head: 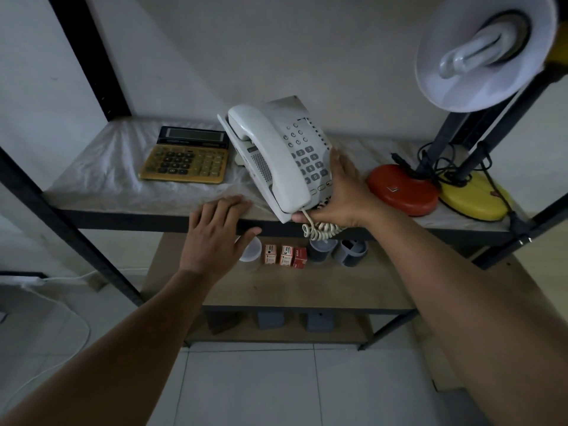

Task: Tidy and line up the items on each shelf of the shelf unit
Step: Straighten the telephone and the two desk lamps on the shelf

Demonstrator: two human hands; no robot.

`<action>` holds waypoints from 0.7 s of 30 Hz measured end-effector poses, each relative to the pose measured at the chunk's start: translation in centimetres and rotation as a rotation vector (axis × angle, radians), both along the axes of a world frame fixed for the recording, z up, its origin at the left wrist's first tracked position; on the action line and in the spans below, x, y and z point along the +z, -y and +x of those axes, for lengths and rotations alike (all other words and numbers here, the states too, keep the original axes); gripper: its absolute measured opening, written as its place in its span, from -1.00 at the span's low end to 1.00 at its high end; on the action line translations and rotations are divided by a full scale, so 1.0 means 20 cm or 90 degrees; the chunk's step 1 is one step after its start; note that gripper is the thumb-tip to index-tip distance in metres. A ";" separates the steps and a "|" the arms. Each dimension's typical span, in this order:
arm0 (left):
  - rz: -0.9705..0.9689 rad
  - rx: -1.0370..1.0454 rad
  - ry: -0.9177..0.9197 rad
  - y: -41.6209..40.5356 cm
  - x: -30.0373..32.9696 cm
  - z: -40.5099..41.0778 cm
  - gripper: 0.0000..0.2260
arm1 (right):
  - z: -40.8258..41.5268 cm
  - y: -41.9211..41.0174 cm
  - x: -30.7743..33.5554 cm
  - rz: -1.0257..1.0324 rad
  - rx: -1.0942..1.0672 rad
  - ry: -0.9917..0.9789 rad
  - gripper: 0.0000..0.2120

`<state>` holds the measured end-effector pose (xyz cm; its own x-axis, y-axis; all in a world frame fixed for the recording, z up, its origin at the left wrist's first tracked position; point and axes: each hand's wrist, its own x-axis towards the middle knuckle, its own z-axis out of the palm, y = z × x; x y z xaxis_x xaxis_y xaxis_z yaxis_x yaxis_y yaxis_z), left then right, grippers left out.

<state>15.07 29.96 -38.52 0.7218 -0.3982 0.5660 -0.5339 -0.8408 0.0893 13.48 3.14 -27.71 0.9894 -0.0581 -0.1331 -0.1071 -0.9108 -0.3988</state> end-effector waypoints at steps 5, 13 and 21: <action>-0.002 0.003 -0.007 0.00 0.00 0.00 -0.50 | -0.04 -0.04 -0.06 -0.042 -0.038 0.048 0.51; -0.003 0.010 -0.024 0.00 0.02 -0.01 -0.47 | -0.08 -0.18 -0.08 -0.053 -0.137 0.083 0.56; 0.026 0.028 -0.055 0.00 0.05 -0.02 -0.34 | -0.04 -0.33 -0.08 -0.055 -0.245 0.116 0.59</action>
<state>14.71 29.96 -37.52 0.7843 -0.3868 0.4851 -0.4888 -0.8668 0.0991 12.63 9.66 -29.33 0.9000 -0.4313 0.0631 -0.3810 -0.8488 -0.3665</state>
